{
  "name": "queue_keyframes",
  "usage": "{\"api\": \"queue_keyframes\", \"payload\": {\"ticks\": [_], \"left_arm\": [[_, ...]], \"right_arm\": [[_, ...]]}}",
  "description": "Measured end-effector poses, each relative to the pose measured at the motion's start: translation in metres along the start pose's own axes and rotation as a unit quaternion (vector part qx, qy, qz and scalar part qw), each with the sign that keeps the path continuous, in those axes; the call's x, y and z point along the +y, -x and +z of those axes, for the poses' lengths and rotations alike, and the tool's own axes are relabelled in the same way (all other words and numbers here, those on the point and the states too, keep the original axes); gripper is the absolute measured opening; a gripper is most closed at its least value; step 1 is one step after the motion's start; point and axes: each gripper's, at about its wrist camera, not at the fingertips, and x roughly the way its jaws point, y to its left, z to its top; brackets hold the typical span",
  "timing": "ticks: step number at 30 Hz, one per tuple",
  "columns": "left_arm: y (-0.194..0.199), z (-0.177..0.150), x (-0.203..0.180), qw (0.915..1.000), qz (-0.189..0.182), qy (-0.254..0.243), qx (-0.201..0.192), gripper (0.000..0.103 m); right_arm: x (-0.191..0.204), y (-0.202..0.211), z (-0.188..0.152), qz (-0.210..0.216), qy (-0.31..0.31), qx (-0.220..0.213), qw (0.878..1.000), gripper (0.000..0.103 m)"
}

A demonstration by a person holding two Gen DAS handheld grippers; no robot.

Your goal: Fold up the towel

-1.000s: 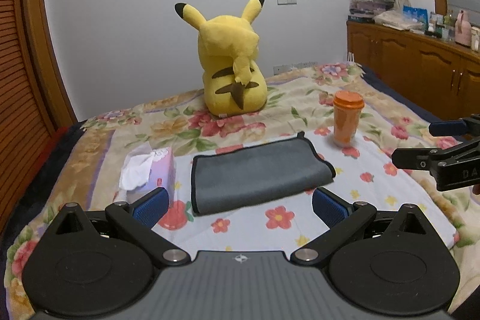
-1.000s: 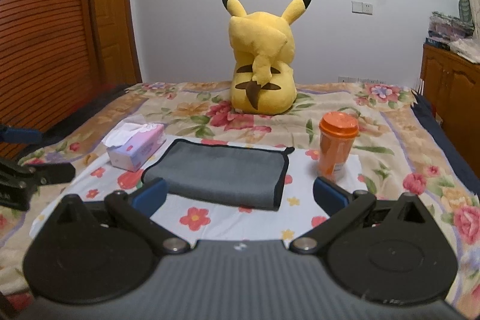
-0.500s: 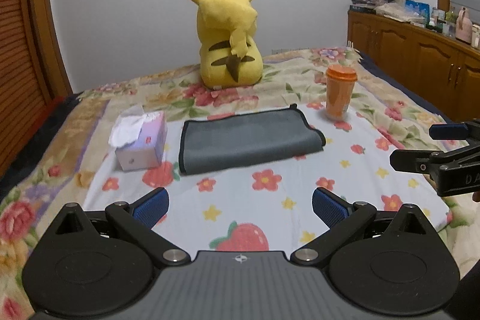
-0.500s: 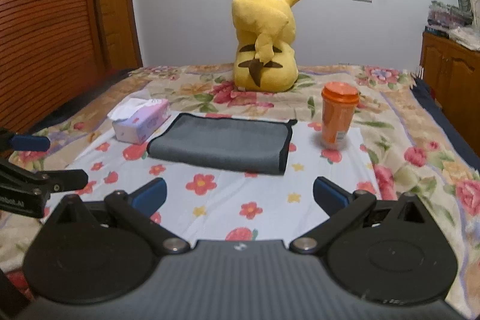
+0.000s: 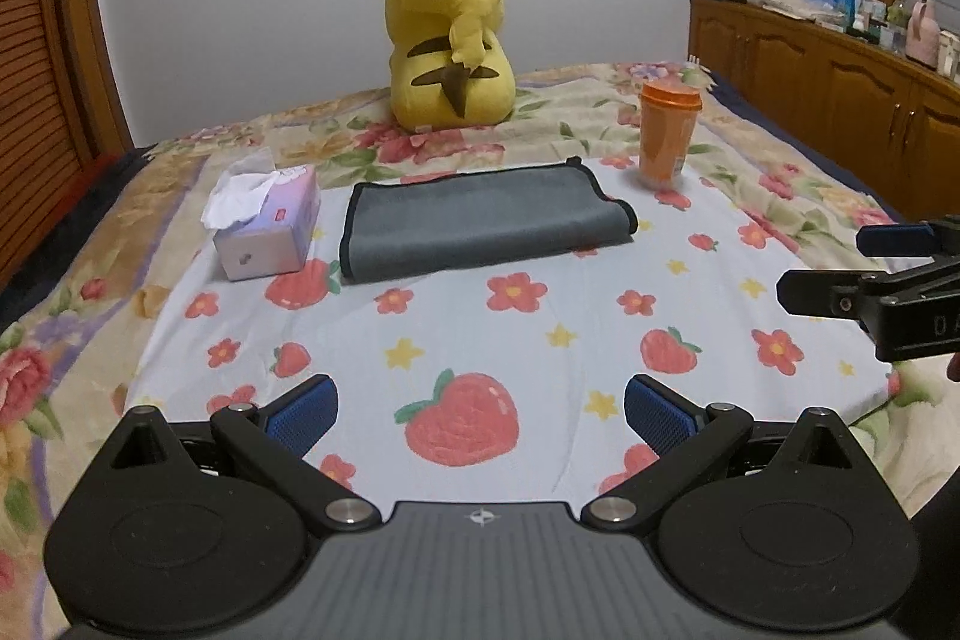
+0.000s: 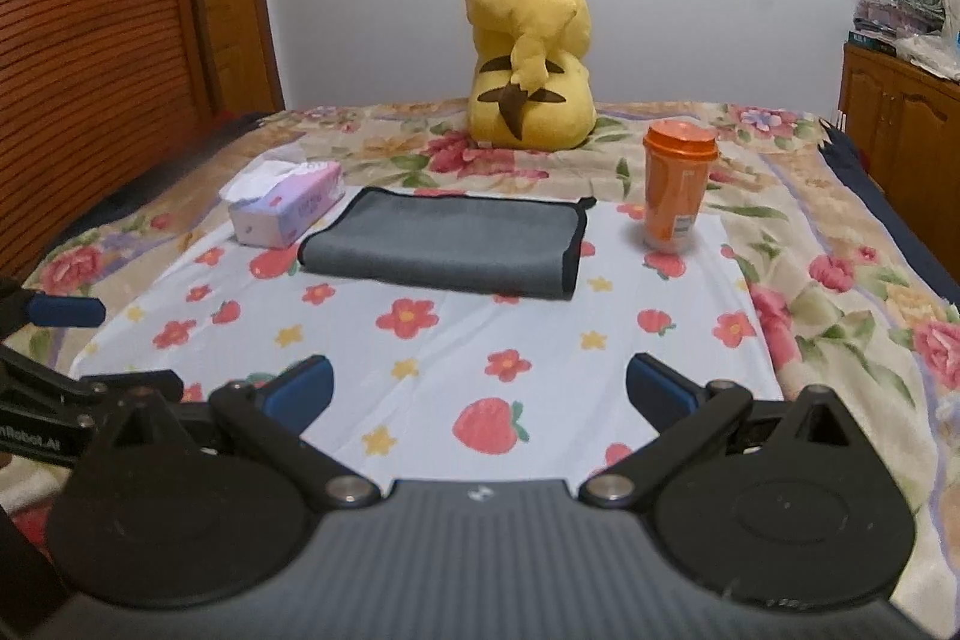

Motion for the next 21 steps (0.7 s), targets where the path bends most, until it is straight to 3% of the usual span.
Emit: {"api": "queue_keyframes", "payload": {"ticks": [21], "left_arm": [[-0.009,-0.017,0.012,0.9989,0.018,0.04,-0.016,0.103]], "right_arm": [[0.0,-0.009,-0.012,-0.024,-0.001,-0.001,1.0,0.103]]}}
